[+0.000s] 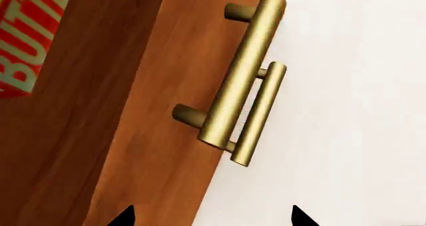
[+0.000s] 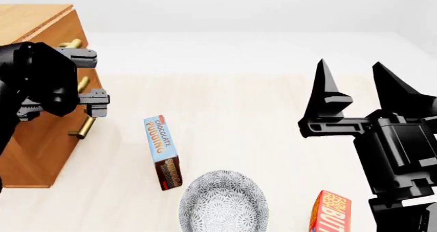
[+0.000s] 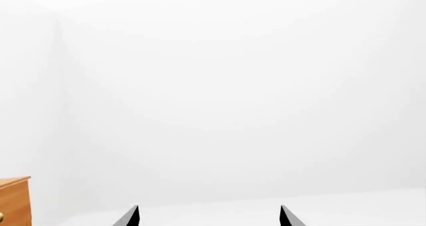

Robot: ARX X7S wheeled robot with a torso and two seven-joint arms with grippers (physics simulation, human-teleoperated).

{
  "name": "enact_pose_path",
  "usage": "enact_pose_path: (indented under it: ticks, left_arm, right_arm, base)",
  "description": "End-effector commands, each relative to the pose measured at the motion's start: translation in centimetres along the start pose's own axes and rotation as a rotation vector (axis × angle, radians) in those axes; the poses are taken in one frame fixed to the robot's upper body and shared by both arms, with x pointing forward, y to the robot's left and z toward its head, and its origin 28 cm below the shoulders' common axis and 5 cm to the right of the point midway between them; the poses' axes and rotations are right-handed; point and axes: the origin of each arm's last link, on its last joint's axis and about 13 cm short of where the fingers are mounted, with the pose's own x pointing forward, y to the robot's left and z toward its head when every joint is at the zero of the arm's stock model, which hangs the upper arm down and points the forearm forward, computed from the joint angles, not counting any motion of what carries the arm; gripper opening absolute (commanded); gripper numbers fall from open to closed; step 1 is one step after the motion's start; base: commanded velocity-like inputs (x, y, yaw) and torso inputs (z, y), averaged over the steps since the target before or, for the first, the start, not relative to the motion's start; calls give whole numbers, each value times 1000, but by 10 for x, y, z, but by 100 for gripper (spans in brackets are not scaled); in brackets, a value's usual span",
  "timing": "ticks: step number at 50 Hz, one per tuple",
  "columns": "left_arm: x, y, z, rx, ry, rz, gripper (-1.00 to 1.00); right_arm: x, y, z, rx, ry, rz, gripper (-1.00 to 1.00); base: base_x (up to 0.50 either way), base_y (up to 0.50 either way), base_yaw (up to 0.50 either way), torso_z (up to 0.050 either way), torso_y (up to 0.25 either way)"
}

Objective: Put the butter at the front in the top drawer of the cabinet and close it.

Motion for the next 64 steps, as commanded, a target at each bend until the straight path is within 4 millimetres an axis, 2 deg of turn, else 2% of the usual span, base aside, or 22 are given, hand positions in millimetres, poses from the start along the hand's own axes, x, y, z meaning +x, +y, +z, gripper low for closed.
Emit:
enact_pose_path:
  ticks: [1, 10, 16, 20, 22, 24, 27, 29, 31, 34, 36, 41, 47, 53, 64]
  left_arm:
    - [15, 38, 1, -122, 1, 235, 100]
    - [19, 57, 3, -248, -54, 431, 100]
    - [19, 60, 0, -280, -66, 448, 100]
    - [7, 60, 4, -274, -136, 430, 100]
    - [-13, 56, 9, -255, -251, 398, 100]
    - [-41, 48, 9, -215, -399, 312, 100]
    - [-91, 28, -6, -56, -616, 45, 100]
    - [-119, 17, -21, 9, -813, -48, 100]
    - [-137, 11, -37, 39, -987, -87, 100]
    - [-150, 4, -58, 39, -1210, -84, 100]
    - [-150, -1, -70, 49, -1347, -63, 100]
    - [-128, -18, -93, 38, -1451, -150, 100]
    - [-94, -34, -114, 7, -1445, -214, 100]
    - [-74, -46, -129, -46, -1441, -299, 100]
    - [-74, -59, -139, -26, -1441, -384, 100]
  right_arm:
    - [0, 0, 0, 3, -3, -3, 100]
    - [-1, -1, 0, 6, -3, -5, 100]
    - [-1, -1, -1, 5, -2, -4, 100]
    - [-1, -1, -1, 3, -1, -4, 100]
    - [-1, 0, -1, -1, 0, -5, 100]
    - [0, 0, -2, -3, 3, -6, 100]
    - [1, 0, -3, -5, 6, -4, 100]
    - [3, 0, -5, -2, 9, -1, 100]
    - [4, 1, -6, 1, 9, 8, 100]
    - [6, 2, -8, 5, 11, 18, 100]
    - [8, 2, -8, 6, 13, 24, 100]
    - [9, 4, -7, 2, 12, 31, 100]
    - [9, 5, -5, 0, 11, 33, 100]
    - [9, 5, -4, 0, 8, 34, 100]
    - [8, 4, -3, -6, 4, 28, 100]
  base:
    - [0, 0, 0, 0, 0]
    - [0, 0, 0, 0, 0]
    - [0, 0, 0, 2, 2]
    - [0, 0, 0, 0, 3]
    - [0, 0, 2, 0, 6]
    - [0, 0, 2, 0, 5]
    - [0, 0, 0, 3, 3]
    - [0, 0, 0, 0, 0]
    - [0, 0, 0, 0, 0]
    - [0, 0, 0, 0, 0]
    - [0, 0, 0, 0, 0]
    - [0, 0, 0, 0, 0]
    - [0, 0, 0, 0, 0]
    - [0, 0, 0, 0, 0]
    - [0, 0, 0, 0, 0]
